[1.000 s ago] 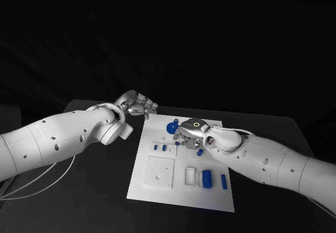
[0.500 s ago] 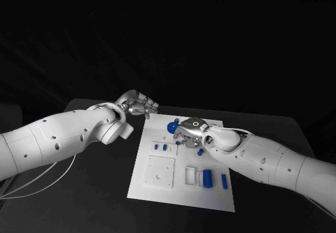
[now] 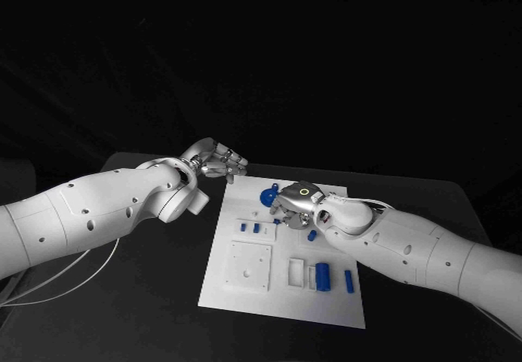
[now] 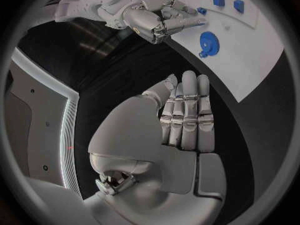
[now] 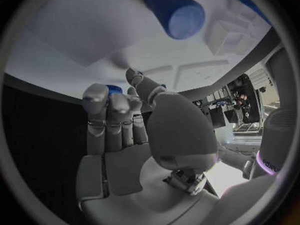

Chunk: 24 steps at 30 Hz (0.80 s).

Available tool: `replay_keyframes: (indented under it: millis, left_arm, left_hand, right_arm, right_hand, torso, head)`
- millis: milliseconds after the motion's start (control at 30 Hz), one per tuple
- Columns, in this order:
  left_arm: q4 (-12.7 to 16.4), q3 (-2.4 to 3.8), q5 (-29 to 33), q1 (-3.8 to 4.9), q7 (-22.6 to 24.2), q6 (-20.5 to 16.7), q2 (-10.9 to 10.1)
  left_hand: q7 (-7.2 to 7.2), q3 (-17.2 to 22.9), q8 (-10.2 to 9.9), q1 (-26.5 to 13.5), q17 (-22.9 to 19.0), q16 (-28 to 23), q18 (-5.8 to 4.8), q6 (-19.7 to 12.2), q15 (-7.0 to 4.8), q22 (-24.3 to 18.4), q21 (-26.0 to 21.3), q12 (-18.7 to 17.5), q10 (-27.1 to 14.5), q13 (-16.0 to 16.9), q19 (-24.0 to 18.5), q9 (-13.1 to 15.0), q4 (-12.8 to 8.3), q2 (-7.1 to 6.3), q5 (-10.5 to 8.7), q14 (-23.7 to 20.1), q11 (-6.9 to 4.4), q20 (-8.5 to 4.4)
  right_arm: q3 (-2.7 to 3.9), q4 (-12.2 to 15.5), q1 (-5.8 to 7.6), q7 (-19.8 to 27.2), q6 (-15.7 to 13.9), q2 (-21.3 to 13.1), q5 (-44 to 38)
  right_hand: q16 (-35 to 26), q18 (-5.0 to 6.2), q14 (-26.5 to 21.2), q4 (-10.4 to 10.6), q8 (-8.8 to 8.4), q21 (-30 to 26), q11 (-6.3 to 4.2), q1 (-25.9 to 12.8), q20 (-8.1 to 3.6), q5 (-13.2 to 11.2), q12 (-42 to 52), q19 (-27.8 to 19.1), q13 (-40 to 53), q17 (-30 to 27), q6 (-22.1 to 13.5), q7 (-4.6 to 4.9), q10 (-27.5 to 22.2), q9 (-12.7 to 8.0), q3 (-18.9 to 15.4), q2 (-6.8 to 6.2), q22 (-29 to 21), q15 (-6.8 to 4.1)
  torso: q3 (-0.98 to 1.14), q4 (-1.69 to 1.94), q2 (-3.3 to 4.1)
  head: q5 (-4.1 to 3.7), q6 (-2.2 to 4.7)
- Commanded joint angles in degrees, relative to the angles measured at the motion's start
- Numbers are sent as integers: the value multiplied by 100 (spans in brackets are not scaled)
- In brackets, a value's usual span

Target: Assemble the parts on the task board

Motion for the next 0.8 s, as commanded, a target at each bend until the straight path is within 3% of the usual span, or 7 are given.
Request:
replay_keyframes:
  millis: [33,800]
  left_arm:
    - [14,5,7,8,15,73,8]
    - [12,5,3,12,-14,101,13]
  left_hand:
    - [5,-1,12,-14,8,-25,1,-40,4,124,-40,-23,-39,-6,50,-2,46,-32,-17,29,-8,-9]
    - [5,-4,11,-8,11,-20,1,-41,3,125,-53,-23,-42,-6,60,-2,57,-31,-27,31,-7,-9]
  right_arm:
    - [-10,-16,0,-29,27,13,-92]
    - [-77,46,0,28,106,63,18]
  right_hand:
    - [19,-17,27,-1,-8,23,-9,-13,-30,-21,21,150,-16,1,37,13,-46,7,15,-37,513,-20]
    - [35,1,32,6,-8,32,11,-38,-7,-13,61,156,-79,2,22,67,-61,7,-120,-18,512,0]
  torso:
    - [-6,-9,-3]
    - [3,-11,-8]
  head:
    - [5,-6]
    - [2,-21]
